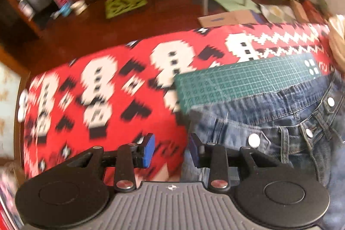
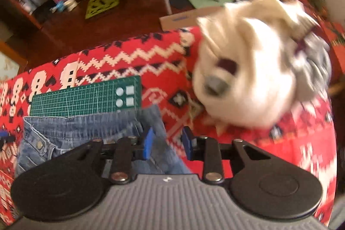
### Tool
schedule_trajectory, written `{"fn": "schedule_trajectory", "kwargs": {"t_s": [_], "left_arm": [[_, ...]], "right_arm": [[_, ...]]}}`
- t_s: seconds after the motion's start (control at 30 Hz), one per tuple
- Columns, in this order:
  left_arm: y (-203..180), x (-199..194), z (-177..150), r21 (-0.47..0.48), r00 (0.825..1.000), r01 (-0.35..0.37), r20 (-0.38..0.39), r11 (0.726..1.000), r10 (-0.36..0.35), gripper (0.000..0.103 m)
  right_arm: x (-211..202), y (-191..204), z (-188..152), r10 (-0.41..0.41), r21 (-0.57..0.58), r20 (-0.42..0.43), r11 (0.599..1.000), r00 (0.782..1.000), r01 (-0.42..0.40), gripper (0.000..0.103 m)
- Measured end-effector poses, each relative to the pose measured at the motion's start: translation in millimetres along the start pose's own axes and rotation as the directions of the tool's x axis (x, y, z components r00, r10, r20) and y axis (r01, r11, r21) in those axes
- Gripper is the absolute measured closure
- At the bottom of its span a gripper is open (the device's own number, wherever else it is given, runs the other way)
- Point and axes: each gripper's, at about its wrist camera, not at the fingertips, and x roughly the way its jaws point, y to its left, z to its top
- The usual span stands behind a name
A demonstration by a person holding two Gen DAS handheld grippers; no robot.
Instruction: Fold clothes
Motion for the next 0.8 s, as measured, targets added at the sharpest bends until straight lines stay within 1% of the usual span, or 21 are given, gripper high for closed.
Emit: {"fn": "schedule_trajectory", "kwargs": {"t_s": [0.13, 0.2, 0.23, 0.27, 0.3, 0.33, 0.37, 0.4, 0.47, 0.57, 0.6, 0.67, 0.73, 0.8], "left_arm": [[-5.9, 11.2, 9.3, 0.063, 1.0, 0.021, 0.019, 0.998, -0.023, 0.069], [-9.5, 16.5, 11.6, 0.1, 0.999, 0.028, 0.018, 0.995, -0.03, 0.072], [-11.2, 19.3, 12.6, 0.118, 0.999, 0.035, 0.018, 0.992, -0.037, 0.078], [-12.1, 21.2, 13.4, 0.129, 0.998, 0.053, 0.014, 0.99, -0.056, 0.088], [-12.9, 23.0, 14.2, 0.138, 0.997, 0.074, 0.009, 0.988, -0.076, 0.092], [-13.8, 23.9, 14.0, 0.151, 0.997, 0.079, 0.011, 0.985, -0.082, 0.094], [-14.8, 24.5, 13.6, 0.165, 0.996, 0.08, 0.014, 0.983, -0.084, 0.096], [-13.2, 23.3, 13.7, 0.16, 0.996, 0.083, 0.018, 0.984, -0.087, 0.097], [-9.1, 20.1, 14.1, 0.141, 0.995, 0.091, 0.027, 0.986, -0.095, 0.098], [11.8, 18.7, 17.5, -0.01, 0.993, 0.112, 0.028, 0.994, -0.112, 0.098], [13.0, 20.7, 18.0, -0.026, 0.994, 0.111, 0.024, 0.993, -0.11, 0.098], [12.7, 25.8, 18.9, -0.041, 0.994, 0.106, 0.014, 0.994, -0.105, 0.098], [12.5, 30.9, 19.8, -0.056, 0.995, 0.1, 0.005, 0.993, -0.1, 0.098], [10.3, 30.3, 19.9, -0.036, 0.996, 0.091, 0.004, 0.995, -0.091, 0.094]], "right_arm": [[19.7, 13.0, 15.9, 0.001, -0.093, -0.009, 0.996, 1.0, -0.002, 0.069], [22.3, 14.9, 17.8, -0.005, -0.094, -0.006, 0.996, 1.0, 0.004, 0.07], [23.6, 15.8, 18.7, -0.008, -0.093, -0.004, 0.996, 1.0, 0.008, 0.072], [24.8, 16.6, 19.7, -0.011, -0.093, -0.003, 0.996, 1.0, 0.011, 0.075], [26.0, 17.5, 20.6, -0.015, -0.092, -0.001, 0.996, 1.0, 0.015, 0.086], [27.3, 18.3, 21.5, -0.018, -0.092, 0.0, 0.996, 1.0, 0.018, 0.09], [28.5, 19.2, 22.5, -0.021, -0.092, 0.002, 0.996, 1.0, 0.021, 0.09], [29.7, 20.0, 23.4, -0.025, -0.091, 0.003, 0.996, 1.0, 0.025, 0.095], [32.2, 21.7, 25.3, -0.031, -0.09, 0.006, 0.995, 0.999, 0.032, 0.099], [35.9, 24.3, 28.0, -0.041, -0.089, 0.011, 0.995, 0.999, 0.042, 0.101], [37.1, 25.1, 29.0, -0.044, -0.088, 0.012, 0.995, 0.999, 0.045, 0.101], [39.6, 26.9, 30.8, -0.051, -0.087, 0.015, 0.995, 0.999, 0.052, 0.101], [48.4, 21.3, 30.3, -0.053, -0.04, 0.004, 0.998, 0.999, 0.053, 0.101], [60.4, 18.2, 29.7, -0.052, -0.01, -0.014, 0.999, 0.999, 0.051, 0.101]]}}
